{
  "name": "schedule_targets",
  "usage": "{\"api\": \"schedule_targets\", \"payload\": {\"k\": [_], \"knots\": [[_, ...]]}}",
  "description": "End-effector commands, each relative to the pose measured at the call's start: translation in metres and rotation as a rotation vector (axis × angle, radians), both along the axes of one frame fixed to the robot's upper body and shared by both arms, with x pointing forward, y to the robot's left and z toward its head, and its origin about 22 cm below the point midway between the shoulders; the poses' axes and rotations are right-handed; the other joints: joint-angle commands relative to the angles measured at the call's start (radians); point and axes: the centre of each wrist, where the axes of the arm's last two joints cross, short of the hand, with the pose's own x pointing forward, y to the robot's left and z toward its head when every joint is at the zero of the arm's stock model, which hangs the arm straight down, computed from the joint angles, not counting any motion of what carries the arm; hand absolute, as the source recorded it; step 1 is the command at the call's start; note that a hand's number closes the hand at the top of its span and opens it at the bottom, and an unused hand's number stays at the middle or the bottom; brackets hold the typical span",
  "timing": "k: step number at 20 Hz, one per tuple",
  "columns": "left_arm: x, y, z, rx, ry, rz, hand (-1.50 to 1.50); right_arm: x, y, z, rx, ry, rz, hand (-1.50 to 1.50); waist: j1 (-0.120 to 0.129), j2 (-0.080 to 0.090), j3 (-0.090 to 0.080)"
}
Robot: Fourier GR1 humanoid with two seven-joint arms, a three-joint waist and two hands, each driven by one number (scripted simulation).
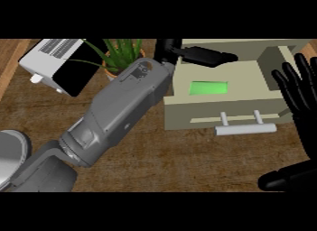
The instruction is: Pick up the cup, place it into the drawer and close the drawer
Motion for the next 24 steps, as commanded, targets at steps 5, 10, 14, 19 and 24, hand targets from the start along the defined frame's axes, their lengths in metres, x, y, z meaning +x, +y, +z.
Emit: {"api": "schedule_targets", "payload": {"k": [5,10,14,19,24], "knots": [[-0.003,0.024,-0.008,-0.129,0.044,0.026,-1.5,-0.026,-0.002,0.01,-0.133,-0.003,0.056,1.5,0.063,-0.021,-0.001],[0.0,0.072,0.0,-0.19,0.048,0.069,-1.5,-0.018,-0.017,0.003,-0.322,-0.016,0.041,1.5,0.088,-0.023,-0.001],[-0.008,0.123,-0.02,-0.192,0.069,0.131,-1.5,-0.029,-0.011,0.006,-0.418,-0.016,0.023,1.5,0.088,-0.022,-0.001],[-0.045,0.166,-0.03,-0.211,0.101,0.136,-1.5,-0.031,-0.02,-0.01,-0.479,0.042,0.012,1.5,0.089,-0.022,0.0],[-0.068,0.217,-0.046,-0.206,0.111,0.164,-1.5,-0.009,-0.007,-0.02,-0.566,0.051,-0.047,1.5,0.077,-0.014,-0.001]]}}
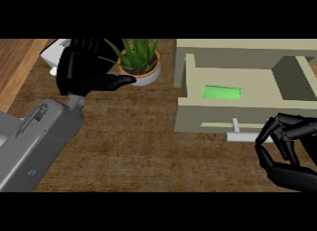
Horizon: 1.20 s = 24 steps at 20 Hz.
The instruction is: Pick up the cup, place it into the drawer and close the drawer
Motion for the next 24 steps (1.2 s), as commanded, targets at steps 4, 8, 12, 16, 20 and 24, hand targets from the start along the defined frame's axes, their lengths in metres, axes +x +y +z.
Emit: {"api": "schedule_targets", "payload": {"k": [4,8,12,16,20,24], "knots": [[-0.04,0.043,-0.014,-0.021,0.004,-0.014,-1.5,0.014,0.021,-0.02,-0.291,-0.073,0.037,1.5,0.006,0.004,0.0],[-0.059,0.078,-0.033,0.0,0.021,0.008,-1.5,0.027,0.023,-0.03,-0.487,-0.101,0.038,1.5,0.008,0.007,0.0],[-0.077,0.104,-0.045,-0.013,0.016,0.019,-1.5,0.038,0.034,-0.059,-0.565,-0.107,0.048,1.5,-0.01,0.007,0.0],[-0.09,0.124,-0.049,-0.023,0.015,0.009,-1.5,0.06,0.037,-0.091,-0.584,-0.094,0.034,-1.5,-0.014,0.008,0.0],[-0.099,0.136,-0.058,-0.01,0.015,0.033,-1.5,0.077,0.063,-0.122,-0.668,-0.043,0.028,-1.5,-0.011,0.009,0.0],[-0.107,0.138,-0.057,-0.027,0.034,0.023,-1.5,0.099,0.046,-0.14,-0.72,-0.018,0.035,-1.5,-0.012,0.009,0.001]]}}
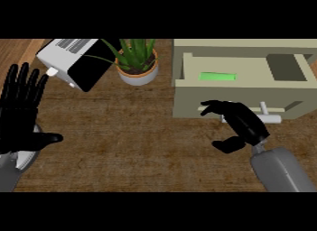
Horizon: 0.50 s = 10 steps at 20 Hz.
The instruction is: Pick up the cup, place it into the drawer and close the drawer
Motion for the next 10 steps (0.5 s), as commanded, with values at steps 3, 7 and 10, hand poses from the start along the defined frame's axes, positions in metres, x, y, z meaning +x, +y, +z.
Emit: {"api": "schedule_targets", "payload": {"k": [3,7,10], "knots": [[-0.003,0.017,0.0,-0.002,-0.013,0.016,-1.5,0.035,0.004,-0.026,-0.041,0.037,0.003,-1.5,-0.005,0.0,0.0],[-0.014,0.035,-0.007,0.008,-0.002,0.029,-1.5,0.037,-0.005,-0.041,-0.026,0.053,-0.005,-1.5,-0.007,-0.001,0.0],[-0.012,0.041,-0.006,-0.028,-0.011,-0.002,-1.5,0.082,0.005,-0.011,0.024,0.066,-0.008,-1.5,0.004,0.003,0.0]]}}
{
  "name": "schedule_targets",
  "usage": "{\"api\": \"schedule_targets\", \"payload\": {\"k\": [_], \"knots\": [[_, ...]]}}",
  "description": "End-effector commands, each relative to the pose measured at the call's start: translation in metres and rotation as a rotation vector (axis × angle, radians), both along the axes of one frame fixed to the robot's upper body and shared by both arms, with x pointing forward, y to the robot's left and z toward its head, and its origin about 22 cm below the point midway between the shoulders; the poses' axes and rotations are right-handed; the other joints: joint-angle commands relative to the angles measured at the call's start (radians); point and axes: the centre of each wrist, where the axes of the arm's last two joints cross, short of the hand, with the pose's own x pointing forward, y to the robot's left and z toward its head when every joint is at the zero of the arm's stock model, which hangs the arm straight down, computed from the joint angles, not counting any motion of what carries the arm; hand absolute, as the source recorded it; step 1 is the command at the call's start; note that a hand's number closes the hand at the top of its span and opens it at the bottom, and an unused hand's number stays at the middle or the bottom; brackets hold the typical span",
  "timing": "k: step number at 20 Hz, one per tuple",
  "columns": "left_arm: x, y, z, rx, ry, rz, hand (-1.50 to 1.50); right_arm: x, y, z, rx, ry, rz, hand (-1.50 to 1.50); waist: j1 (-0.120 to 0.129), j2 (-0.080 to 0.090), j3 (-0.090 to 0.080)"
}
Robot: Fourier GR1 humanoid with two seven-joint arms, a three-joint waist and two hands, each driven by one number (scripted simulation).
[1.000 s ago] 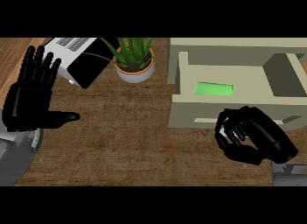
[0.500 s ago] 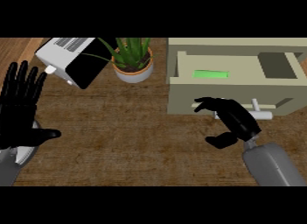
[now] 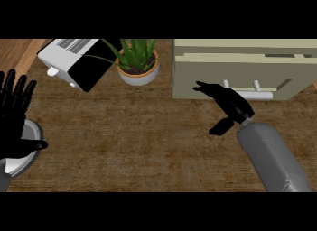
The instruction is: Pick up the cup, place it into the drawer and close the drawer
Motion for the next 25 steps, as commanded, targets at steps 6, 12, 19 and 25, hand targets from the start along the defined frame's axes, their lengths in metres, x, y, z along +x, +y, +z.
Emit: {"api": "schedule_targets", "payload": {"k": [6,12,19,25], "knots": [[0.001,0.005,-0.01,-0.009,-0.006,-0.034,-1.5,0.046,-0.013,0.002,0.052,0.075,-0.035,-1.5,0.015,0.011,0.001],[-0.003,0.005,-0.003,0.002,0.007,-0.068,-1.5,0.062,-0.049,0.03,0.043,0.07,-0.053,-1.5,0.053,0.023,0.003],[0.008,-0.004,0.001,0.0,-0.019,-0.079,-1.5,0.068,-0.073,0.047,0.027,0.066,-0.078,-1.5,0.07,0.036,0.004],[0.008,-0.005,-0.002,0.017,-0.014,-0.08,-1.5,0.072,-0.081,0.058,0.042,0.076,-0.09,-1.5,0.079,0.038,0.004]]}}
